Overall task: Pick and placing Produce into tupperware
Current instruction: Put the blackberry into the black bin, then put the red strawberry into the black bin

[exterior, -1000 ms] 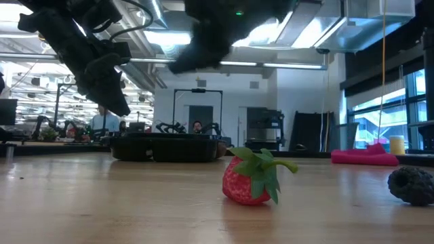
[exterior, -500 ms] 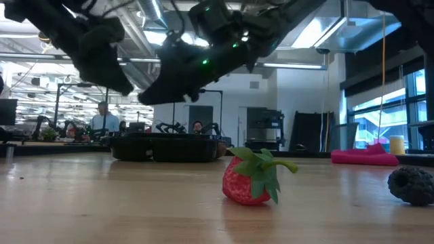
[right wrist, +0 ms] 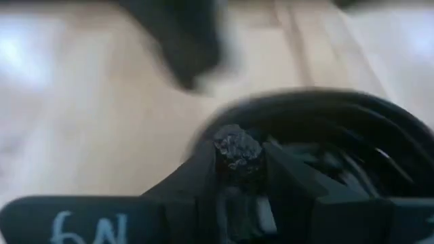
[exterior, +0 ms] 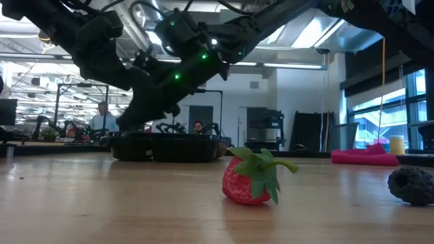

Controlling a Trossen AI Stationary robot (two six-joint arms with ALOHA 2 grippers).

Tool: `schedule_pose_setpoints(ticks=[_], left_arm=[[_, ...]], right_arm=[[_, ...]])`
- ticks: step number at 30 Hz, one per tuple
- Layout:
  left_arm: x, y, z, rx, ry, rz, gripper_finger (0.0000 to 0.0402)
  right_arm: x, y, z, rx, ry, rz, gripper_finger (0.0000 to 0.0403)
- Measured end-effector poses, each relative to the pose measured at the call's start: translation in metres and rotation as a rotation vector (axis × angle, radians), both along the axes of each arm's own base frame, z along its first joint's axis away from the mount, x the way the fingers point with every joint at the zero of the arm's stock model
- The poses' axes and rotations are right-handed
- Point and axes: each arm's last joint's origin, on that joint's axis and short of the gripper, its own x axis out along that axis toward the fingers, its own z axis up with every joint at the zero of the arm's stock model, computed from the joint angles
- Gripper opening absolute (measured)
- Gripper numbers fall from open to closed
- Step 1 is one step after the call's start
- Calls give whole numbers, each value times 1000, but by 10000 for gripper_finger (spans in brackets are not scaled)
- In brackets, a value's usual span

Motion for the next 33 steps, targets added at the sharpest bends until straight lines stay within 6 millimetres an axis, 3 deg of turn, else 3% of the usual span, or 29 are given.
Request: schedule_pose_setpoints(ticks=[6,17,24,31,33], left_arm=[[0,0,0,-1,5,-1,179],[0,0,-1,-1,7,-4,179],[-5,-7,4,51,0,-91,179],[-33,-17,33,88,-211,-216,179],[-42,-20,40,104,-268,-245,179]], right_arm=[[-3,-4,-3,-79,54,-113,135],[-5,-4,1,-134,81,-74,146],[-30,-3,56,-121,155,-80,153],[-69,8,112,-106,233,-89,154],[-83,16,120,-114,230,-105,154]])
